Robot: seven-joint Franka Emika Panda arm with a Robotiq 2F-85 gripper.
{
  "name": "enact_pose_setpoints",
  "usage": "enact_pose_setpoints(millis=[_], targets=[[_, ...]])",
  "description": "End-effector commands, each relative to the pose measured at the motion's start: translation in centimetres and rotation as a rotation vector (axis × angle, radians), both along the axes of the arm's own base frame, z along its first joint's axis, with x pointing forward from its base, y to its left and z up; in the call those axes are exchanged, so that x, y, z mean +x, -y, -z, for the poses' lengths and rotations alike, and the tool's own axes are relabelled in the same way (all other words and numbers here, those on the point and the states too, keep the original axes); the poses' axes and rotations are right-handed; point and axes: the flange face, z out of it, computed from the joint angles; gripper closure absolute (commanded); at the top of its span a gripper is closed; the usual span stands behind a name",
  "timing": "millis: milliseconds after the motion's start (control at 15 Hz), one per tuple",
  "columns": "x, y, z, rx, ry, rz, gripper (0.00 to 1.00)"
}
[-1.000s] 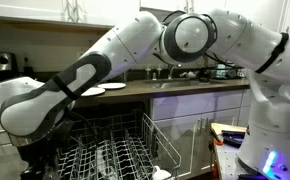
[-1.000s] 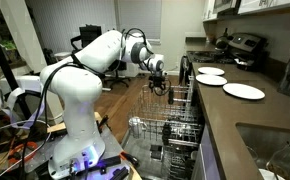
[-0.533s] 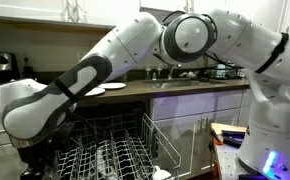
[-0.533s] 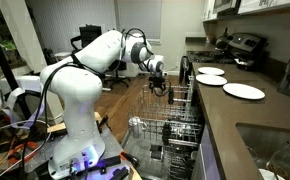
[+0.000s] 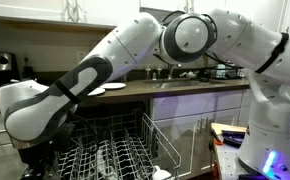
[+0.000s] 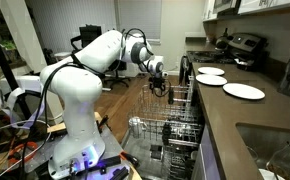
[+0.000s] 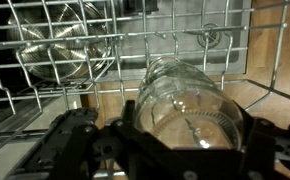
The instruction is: Move the glass jar in the dishwasher to the right
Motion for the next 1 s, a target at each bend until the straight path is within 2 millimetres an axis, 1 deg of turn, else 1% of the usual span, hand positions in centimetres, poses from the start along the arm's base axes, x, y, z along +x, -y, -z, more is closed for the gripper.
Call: enact_pose_setpoints(millis=[0, 467, 933], targets=[[-0.5, 0.2, -1.0, -0.007, 0.016, -0.001, 0.39], [-1.1, 0.1, -2.0, -0.012, -0.004, -0.004, 0.39], [-1.8, 0.3, -3.7, -0.018, -0.008, -0.005, 0.39]])
